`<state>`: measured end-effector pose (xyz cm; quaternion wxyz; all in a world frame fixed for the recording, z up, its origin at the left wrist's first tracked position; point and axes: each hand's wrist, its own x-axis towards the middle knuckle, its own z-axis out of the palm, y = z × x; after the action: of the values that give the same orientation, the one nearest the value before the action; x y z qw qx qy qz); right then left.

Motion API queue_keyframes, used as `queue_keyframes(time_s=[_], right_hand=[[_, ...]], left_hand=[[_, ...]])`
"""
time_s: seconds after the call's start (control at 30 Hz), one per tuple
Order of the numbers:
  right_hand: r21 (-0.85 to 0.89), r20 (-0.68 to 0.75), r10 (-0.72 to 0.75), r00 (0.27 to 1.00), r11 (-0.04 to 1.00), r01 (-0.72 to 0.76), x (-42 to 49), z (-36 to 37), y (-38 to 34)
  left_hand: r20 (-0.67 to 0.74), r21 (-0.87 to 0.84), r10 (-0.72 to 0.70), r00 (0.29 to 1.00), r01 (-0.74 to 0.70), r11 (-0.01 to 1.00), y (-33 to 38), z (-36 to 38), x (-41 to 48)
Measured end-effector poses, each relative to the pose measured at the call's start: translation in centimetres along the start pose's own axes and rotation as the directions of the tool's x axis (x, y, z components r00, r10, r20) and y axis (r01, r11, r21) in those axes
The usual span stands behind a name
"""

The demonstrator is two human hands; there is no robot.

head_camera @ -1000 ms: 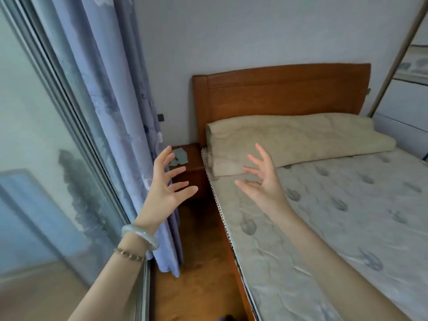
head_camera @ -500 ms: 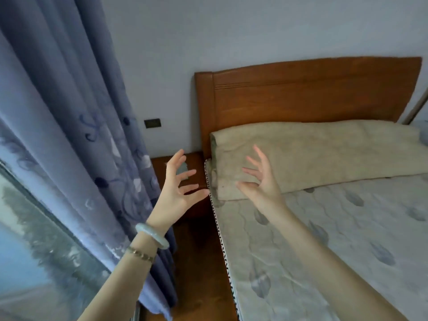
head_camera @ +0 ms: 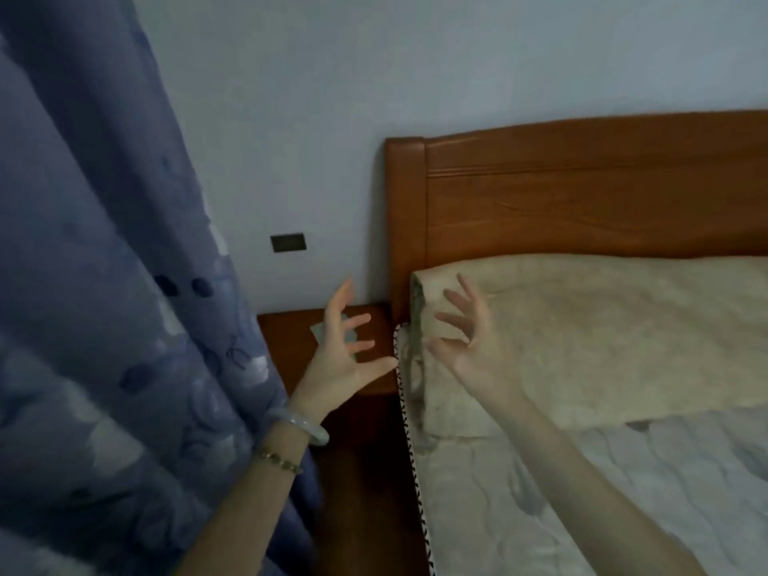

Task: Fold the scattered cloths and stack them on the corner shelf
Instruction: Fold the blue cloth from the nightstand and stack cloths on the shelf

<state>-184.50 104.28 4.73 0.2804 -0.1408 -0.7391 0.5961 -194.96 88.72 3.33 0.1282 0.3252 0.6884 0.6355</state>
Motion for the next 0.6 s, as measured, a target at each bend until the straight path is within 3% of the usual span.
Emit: queue_keyframes(time_s=[0.33,0.47,0.6], right_hand=[[-0.006,0.205,0.104,0.973,0.994,-0.105,11.1,6.9,6.0],[-0.003,0.295,0.151,0.944,0.988,-0.157,15.4,9.7,9.6],[-0.013,0.33,0.212,0.92,0.975,-0.22,20.6,11.8,13.5]], left_hand=[[-0.115,0.103,-0.089,0.989,0.101,0.99,-8.0,-4.7,9.1],[-0.204,0.073,-0.154,0.967,0.172,0.982,-11.8,-6.5,12.2],[-0.191,0.071,-0.267,0.944,0.285,0.956,-16.1,-6.8,15.6]])
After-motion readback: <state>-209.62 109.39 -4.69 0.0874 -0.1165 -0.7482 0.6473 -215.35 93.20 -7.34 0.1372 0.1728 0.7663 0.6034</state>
